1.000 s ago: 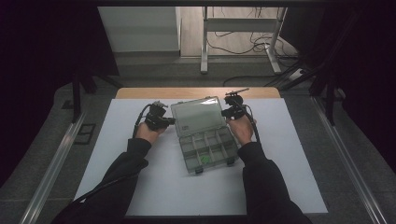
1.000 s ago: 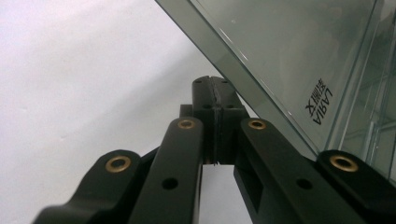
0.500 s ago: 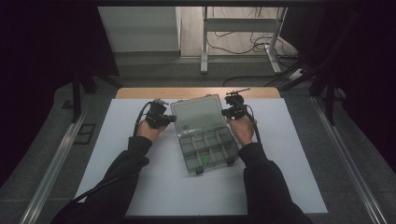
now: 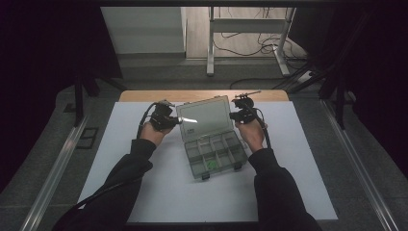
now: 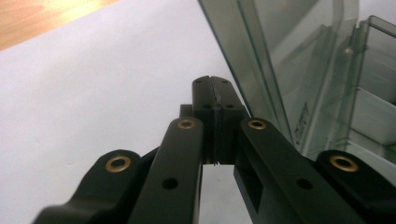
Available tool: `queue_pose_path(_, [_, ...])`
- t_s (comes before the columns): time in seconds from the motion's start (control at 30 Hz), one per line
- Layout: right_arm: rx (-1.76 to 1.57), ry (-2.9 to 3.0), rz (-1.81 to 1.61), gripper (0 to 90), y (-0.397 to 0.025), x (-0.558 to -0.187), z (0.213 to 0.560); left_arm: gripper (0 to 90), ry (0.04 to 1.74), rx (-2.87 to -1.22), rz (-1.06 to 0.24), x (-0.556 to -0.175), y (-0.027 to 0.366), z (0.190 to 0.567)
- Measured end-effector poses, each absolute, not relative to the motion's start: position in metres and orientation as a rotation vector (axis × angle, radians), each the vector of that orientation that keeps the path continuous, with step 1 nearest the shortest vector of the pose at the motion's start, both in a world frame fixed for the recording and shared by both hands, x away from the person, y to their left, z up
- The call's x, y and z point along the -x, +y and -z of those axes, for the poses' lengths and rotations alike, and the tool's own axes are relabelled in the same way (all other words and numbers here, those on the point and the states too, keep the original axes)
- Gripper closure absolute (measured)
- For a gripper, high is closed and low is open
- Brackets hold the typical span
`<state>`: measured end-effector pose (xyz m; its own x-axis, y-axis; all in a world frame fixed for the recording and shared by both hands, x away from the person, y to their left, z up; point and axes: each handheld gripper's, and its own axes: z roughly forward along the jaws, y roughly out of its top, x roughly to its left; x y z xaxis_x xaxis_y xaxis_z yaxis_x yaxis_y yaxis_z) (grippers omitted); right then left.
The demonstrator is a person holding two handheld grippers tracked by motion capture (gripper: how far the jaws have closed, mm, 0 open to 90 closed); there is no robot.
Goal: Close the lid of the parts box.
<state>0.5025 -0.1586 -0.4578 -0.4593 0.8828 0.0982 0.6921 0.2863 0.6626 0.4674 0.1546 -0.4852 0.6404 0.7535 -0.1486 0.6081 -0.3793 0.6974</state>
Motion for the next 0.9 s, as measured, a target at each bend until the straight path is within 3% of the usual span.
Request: queue_pose_path(0.9, [-1.381, 2.335, -0.994, 87.5, -0.171, -0.481, 0.443, 89.8, 0.971, -2.115, -0.206, -0.438, 0.15, 0.465])
